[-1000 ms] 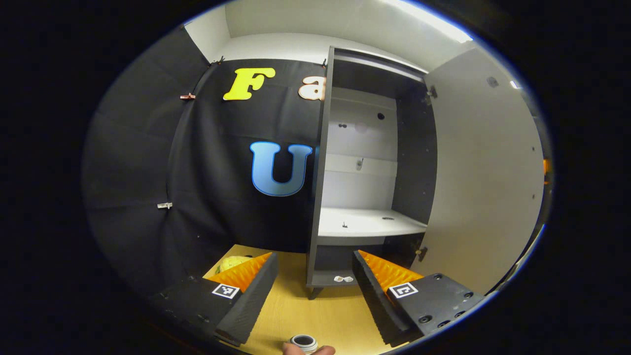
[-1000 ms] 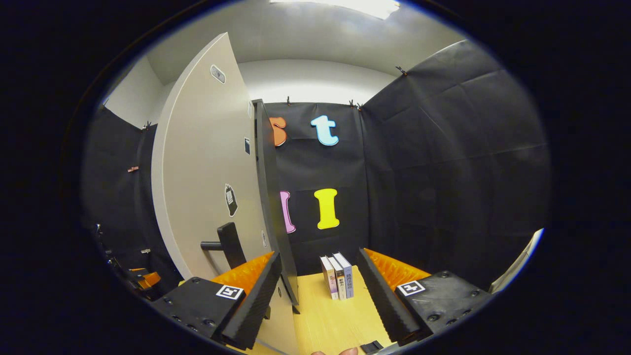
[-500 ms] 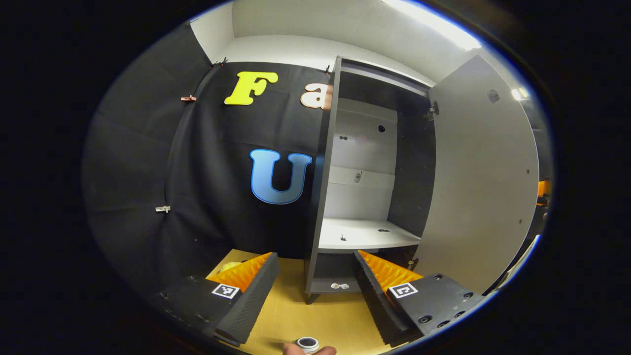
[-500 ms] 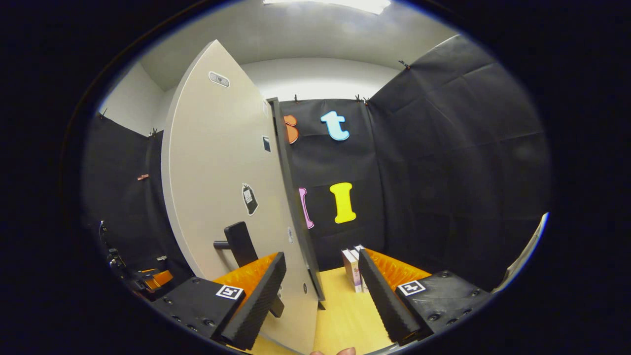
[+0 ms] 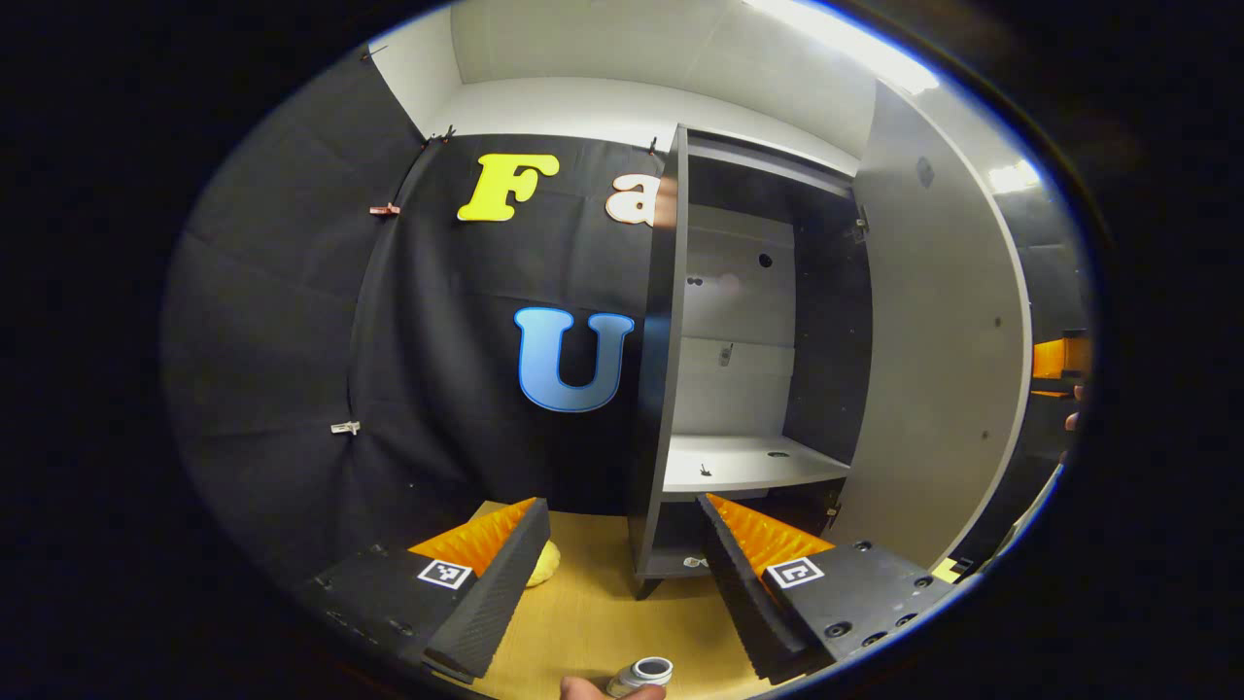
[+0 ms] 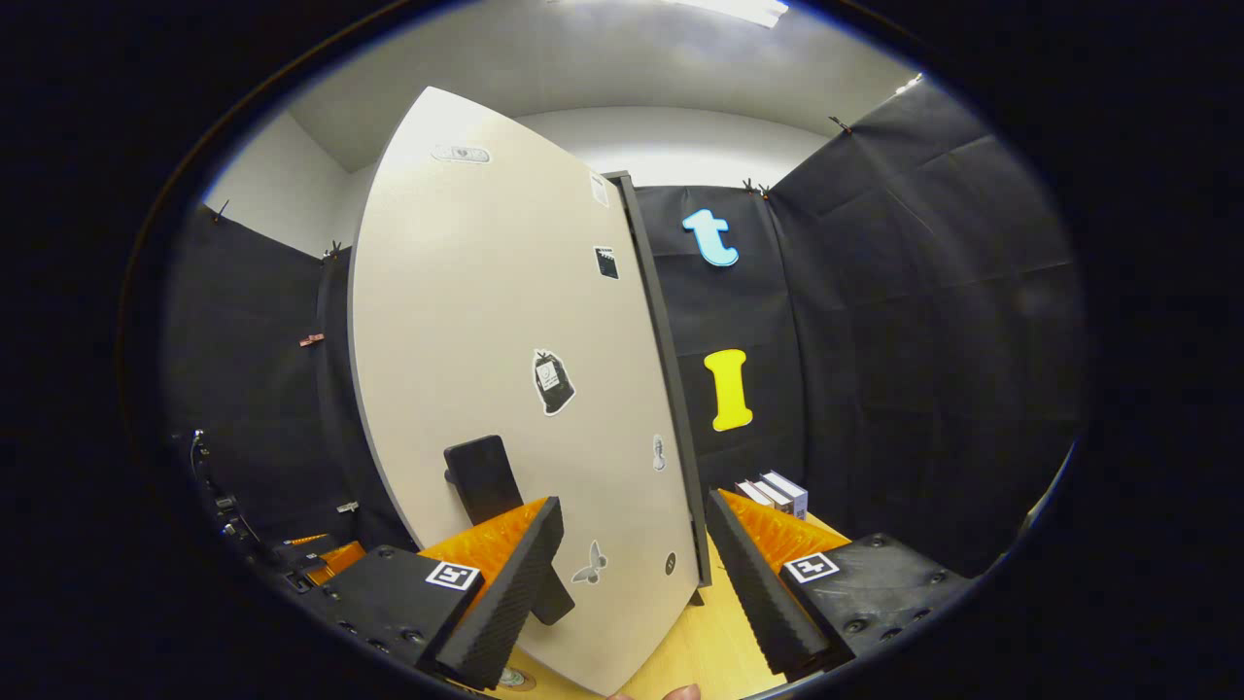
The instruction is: Open the cabinet door with the right hand, grasp the bottle in the cabinet with the left hand and place it on the coaster, then close the cabinet door with the right hand.
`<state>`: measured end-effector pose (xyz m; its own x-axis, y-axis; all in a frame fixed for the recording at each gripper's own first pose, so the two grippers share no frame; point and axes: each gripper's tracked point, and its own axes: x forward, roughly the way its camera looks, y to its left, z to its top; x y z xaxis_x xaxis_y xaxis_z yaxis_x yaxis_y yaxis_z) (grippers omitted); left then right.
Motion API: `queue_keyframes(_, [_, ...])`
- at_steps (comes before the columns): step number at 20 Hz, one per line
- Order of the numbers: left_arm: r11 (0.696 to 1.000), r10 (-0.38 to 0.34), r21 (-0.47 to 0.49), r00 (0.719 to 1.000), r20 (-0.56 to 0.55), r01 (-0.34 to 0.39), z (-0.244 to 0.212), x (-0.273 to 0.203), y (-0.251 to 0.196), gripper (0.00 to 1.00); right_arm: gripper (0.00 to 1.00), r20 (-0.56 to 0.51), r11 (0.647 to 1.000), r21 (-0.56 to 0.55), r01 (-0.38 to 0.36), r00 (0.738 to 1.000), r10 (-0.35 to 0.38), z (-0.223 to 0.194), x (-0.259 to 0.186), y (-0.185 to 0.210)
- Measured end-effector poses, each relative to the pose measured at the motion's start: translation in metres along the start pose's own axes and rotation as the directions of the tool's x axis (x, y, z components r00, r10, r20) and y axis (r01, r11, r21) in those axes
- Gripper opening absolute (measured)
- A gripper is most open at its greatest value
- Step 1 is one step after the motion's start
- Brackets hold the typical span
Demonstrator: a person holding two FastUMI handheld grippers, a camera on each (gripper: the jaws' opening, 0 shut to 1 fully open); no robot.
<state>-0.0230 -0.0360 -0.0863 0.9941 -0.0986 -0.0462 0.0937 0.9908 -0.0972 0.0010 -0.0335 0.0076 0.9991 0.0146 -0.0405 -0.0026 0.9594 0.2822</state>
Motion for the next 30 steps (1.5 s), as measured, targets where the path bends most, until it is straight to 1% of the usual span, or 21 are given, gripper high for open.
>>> queue_keyframes(1, [1.000, 0.001, -0.002, 1.000, 0.002, -0.001, 0.002, 0.000, 0.001, 0.94, 0.97, 0.006, 1.000, -0.005, -0.010, 1.000, 0.010, -0.002, 0.004, 0.009])
queue_keyframes(2, [1.000, 0.000, -0.004, 1.000, 0.000, 0.000, 0.001, 0.000, 0.002, 0.92, 0.97, 0.006, 1.000, -0.005, -0.020, 1.000, 0.020, -0.006, 0.009, 0.019])
queue_keyframes(3, [1.000, 0.000, -0.003, 1.000, -0.002, 0.000, 0.001, 0.000, 0.002, 0.92, 1.00, 0.005, 0.999, -0.004, -0.034, 0.999, 0.034, -0.009, 0.014, 0.029])
queue_keyframes(4, [1.000, 0.001, -0.003, 1.000, -0.003, -0.001, 0.002, 0.001, 0.003, 0.92, 0.98, 0.001, 0.999, -0.001, -0.055, 0.999, 0.055, -0.013, 0.019, 0.040])
queue_keyframes(6, [1.000, 0.000, -0.006, 1.000, -0.007, 0.000, 0.001, 0.001, 0.004, 0.92, 0.98, -0.026, 0.993, 0.008, -0.114, 0.993, 0.114, -0.024, 0.028, 0.067])
queue_keyframes(7, [1.000, 0.000, -0.006, 1.000, -0.008, 0.000, 0.001, 0.001, 0.005, 0.92, 0.98, -0.036, 0.991, 0.005, -0.131, 0.991, 0.131, -0.027, 0.030, 0.074])
queue_keyframes(10, [1.000, -0.003, -0.008, 1.000, -0.007, 0.003, 0.001, 0.001, 0.006, 0.92, 0.98, -0.035, 0.989, -0.031, -0.143, 0.989, 0.142, -0.031, 0.033, 0.084])
queue_keyframes(12, [1.000, -0.007, -0.019, 1.000, -0.011, 0.007, 0.000, 0.000, 0.008, 0.94, 0.98, -0.030, 0.990, -0.035, -0.136, 0.990, 0.135, -0.032, 0.033, 0.082])
queue_keyframes(13, [1.000, -0.009, -0.025, 1.000, -0.014, 0.008, 0.000, 0.000, 0.007, 0.92, 0.98, -0.031, 0.991, -0.036, -0.131, 0.991, 0.129, -0.033, 0.034, 0.082])
queue_keyframes(14, [1.000, -0.009, -0.029, 1.000, -0.016, 0.009, 0.000, 0.001, 0.007, 0.94, 0.98, -0.030, 0.992, -0.039, -0.119, 0.993, 0.118, -0.033, 0.034, 0.080])
queue_keyframes(16, [0.999, -0.009, -0.032, 1.000, -0.013, 0.008, 0.002, 0.002, 0.007, 0.92, 0.98, -0.027, 0.994, -0.048, -0.094, 0.995, 0.093, -0.032, 0.034, 0.078])
queue_keyframes(18, [1.000, -0.008, -0.026, 1.000, -0.011, 0.008, 0.003, 0.004, 0.007, 0.92, 0.98, -0.031, 0.996, -0.056, -0.073, 0.997, 0.072, -0.033, 0.033, 0.076])
queue_keyframes(22, [1.000, -0.002, -0.005, 1.000, -0.011, 0.002, 0.005, 0.007, 0.005, 0.92, 0.98, -0.047, 0.993, -0.113, -0.030, 0.999, 0.025, -0.042, 0.040, 0.058])
queue_keyframes(24, [1.000, 0.003, 0.005, 1.000, -0.012, -0.003, 0.006, 0.008, 0.004, 0.94, 0.98, -0.044, 0.989, -0.146, -0.010, 0.999, 0.003, -0.047, 0.043, 0.055])
queue_keyframes(27, [1.000, 0.004, 0.015, 1.000, -0.014, -0.004, 0.007, 0.009, 0.002, 0.92, 0.98, -0.051, 0.983, -0.184, -0.010, 0.999, 0.001, -0.053, 0.042, 0.058])
queue_keyframes(30, [1.000, 0.010, 0.023, 1.000, -0.018, -0.010, 0.006, 0.008, 0.001, 0.92, 0.98, -0.064, 0.982, -0.188, -0.018, 0.998, 0.006, -0.062, 0.038, 0.061])
